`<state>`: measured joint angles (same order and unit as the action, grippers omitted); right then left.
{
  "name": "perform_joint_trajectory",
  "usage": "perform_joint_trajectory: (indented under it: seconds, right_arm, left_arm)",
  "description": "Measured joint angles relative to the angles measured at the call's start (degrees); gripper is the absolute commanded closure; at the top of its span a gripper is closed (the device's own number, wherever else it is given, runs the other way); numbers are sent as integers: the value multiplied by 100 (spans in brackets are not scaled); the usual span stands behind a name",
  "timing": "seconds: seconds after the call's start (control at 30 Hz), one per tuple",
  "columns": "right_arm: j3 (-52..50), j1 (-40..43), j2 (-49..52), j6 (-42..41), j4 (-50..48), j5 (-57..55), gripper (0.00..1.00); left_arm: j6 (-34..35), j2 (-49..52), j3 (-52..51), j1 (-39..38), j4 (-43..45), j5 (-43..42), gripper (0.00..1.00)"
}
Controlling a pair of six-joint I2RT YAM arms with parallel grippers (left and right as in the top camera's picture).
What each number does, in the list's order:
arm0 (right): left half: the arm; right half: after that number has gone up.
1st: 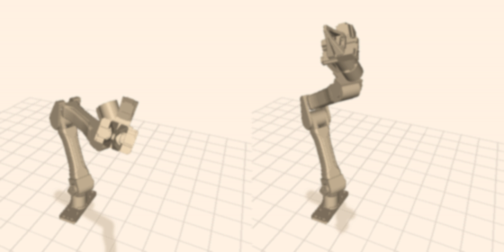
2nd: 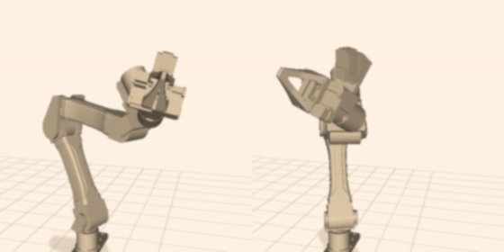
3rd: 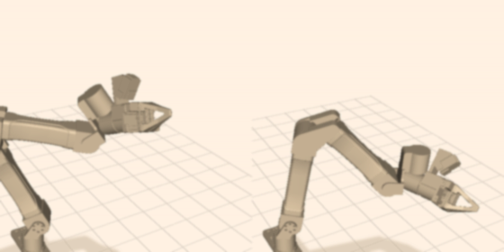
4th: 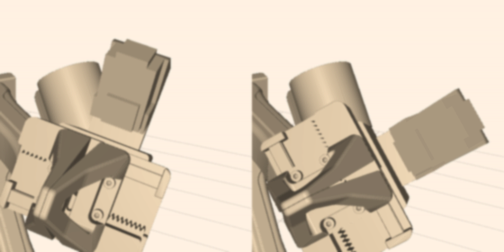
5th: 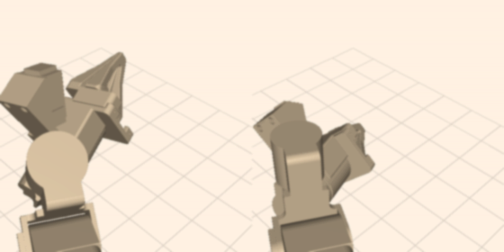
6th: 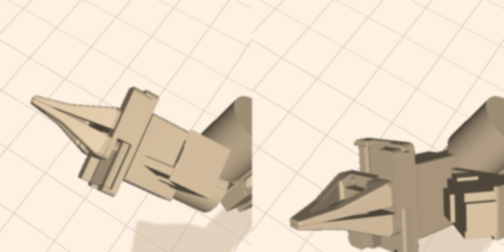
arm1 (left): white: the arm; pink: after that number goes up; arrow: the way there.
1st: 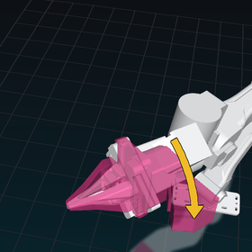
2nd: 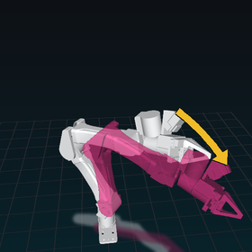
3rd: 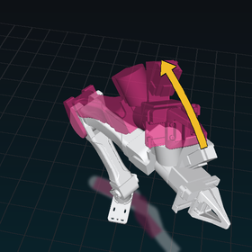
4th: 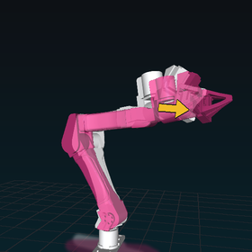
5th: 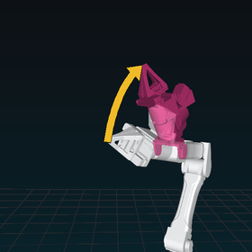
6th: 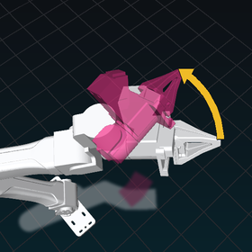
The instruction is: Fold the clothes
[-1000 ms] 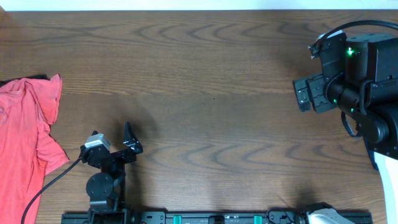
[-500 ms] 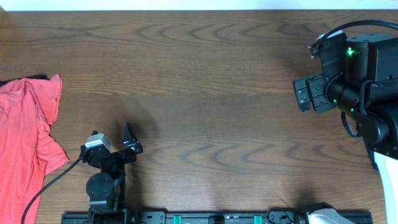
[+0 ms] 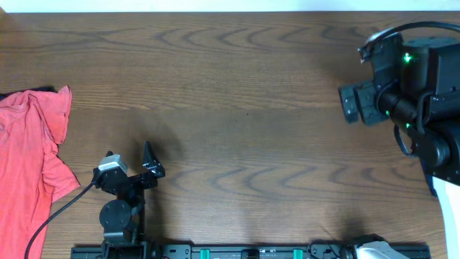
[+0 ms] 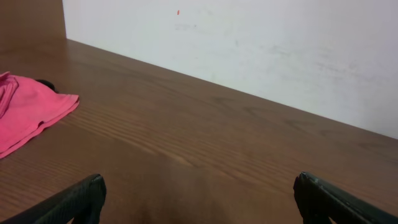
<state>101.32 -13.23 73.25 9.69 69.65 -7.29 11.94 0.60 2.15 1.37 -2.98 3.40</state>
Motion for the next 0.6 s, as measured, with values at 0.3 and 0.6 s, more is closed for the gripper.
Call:
perform_joint_trajectory:
  seconds: [0.3,0.6]
  right_arm:
    - [-3049,2,-2221,116,-3703,177,1]
    - [-7215,4,-5110,116,-6111,662,1]
  left_arm:
    - [2,0,-11,0,20,-2,2]
    - [0,0,-20,0,35,0,2]
